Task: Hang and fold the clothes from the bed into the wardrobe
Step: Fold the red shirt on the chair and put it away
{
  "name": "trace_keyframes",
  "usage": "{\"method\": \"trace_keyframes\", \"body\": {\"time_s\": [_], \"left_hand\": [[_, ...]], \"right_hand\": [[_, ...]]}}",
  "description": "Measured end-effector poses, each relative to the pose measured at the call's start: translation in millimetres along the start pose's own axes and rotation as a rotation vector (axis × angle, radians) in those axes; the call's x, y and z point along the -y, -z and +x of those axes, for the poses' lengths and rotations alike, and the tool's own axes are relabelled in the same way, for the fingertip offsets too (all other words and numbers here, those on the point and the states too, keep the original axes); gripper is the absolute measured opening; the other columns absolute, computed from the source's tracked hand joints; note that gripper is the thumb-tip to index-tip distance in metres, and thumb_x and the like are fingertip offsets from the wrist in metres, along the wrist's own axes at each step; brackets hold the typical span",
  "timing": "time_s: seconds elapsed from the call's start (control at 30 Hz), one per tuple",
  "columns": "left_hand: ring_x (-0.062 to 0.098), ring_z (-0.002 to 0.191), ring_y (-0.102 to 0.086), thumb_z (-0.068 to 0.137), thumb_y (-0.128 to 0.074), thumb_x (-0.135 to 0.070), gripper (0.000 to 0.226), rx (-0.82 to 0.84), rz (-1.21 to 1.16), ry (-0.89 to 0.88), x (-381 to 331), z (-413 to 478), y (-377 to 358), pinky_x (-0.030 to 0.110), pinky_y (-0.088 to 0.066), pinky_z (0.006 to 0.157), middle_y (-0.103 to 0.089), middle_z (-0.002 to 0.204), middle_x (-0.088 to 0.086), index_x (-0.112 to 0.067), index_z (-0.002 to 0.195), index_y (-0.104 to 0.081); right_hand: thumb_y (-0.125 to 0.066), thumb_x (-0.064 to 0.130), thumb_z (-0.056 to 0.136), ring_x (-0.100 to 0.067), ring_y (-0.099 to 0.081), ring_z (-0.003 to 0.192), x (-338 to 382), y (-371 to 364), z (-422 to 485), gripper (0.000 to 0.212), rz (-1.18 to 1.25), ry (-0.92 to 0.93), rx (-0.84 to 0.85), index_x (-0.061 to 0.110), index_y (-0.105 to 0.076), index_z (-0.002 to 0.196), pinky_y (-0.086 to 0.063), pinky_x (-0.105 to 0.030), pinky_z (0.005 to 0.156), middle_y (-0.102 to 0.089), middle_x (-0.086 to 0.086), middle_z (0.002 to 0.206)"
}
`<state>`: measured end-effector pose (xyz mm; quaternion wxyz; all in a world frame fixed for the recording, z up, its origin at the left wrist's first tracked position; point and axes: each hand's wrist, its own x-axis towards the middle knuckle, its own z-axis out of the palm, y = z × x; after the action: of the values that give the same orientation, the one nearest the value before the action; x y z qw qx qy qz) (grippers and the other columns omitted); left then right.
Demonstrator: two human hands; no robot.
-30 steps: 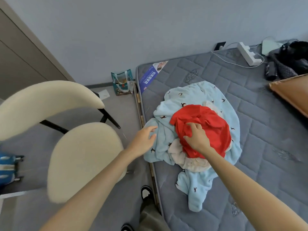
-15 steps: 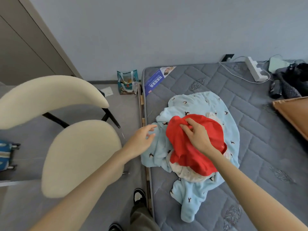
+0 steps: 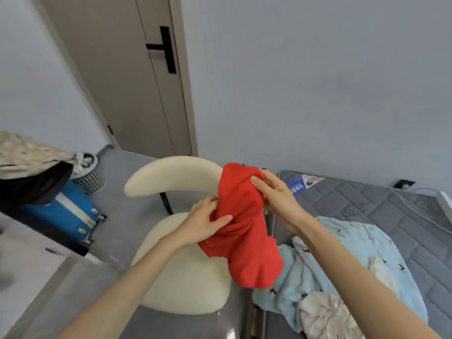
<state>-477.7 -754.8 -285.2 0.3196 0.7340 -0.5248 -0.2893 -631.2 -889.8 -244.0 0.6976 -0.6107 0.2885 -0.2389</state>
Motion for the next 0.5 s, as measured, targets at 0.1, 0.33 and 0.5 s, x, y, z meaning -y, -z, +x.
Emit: {"method": "trace_keyframes", "body": {"time_s": [0.1,0.33,0.5], "left_hand": [[-0.005,0.102,-0.059,0.096,-0.054,-0.035,0.012,-0.065,-0.143,0.060,6.7,-30.0,60.7,0.032,-0.042,0.103,-0.065,0.108,-0.021,-0.039,0.107,-0.059],[-0.010,0.070,-0.055,0.097,-0.055,-0.022,0.018,-0.321,-0.185,0.075,17.0,-93.5,175.0,0.012,-0.040,0.069,-0.066,0.075,-0.018,-0.031,0.083,-0.063],[0.018,0.081,-0.052,0.097,-0.055,-0.019,0.024,-0.558,-0.463,0.268,39.6,-118.8,203.1,0.030,-0.039,0.075,-0.056,0.083,0.013,0.005,0.092,-0.058]], "right_hand": [[-0.056,0.024,0.097,-0.007,-0.053,0.065,14.8,-48.9,19.5,0.009,-0.021,-0.008,-0.012,0.018,-0.062,0.097,-0.049,-0.022,0.061,-0.058,0.000,0.082],[-0.048,0.014,0.100,-0.020,-0.066,0.075,15.8,-162.8,46.2,0.010,-0.116,-0.104,0.005,0.008,-0.056,0.100,-0.056,-0.032,0.079,-0.064,-0.011,0.085],[-0.045,0.020,0.101,-0.016,-0.063,0.084,14.1,-222.9,35.1,0.008,-0.252,-0.136,0.296,0.013,-0.050,0.103,-0.051,-0.034,0.080,-0.065,-0.003,0.092]]}}
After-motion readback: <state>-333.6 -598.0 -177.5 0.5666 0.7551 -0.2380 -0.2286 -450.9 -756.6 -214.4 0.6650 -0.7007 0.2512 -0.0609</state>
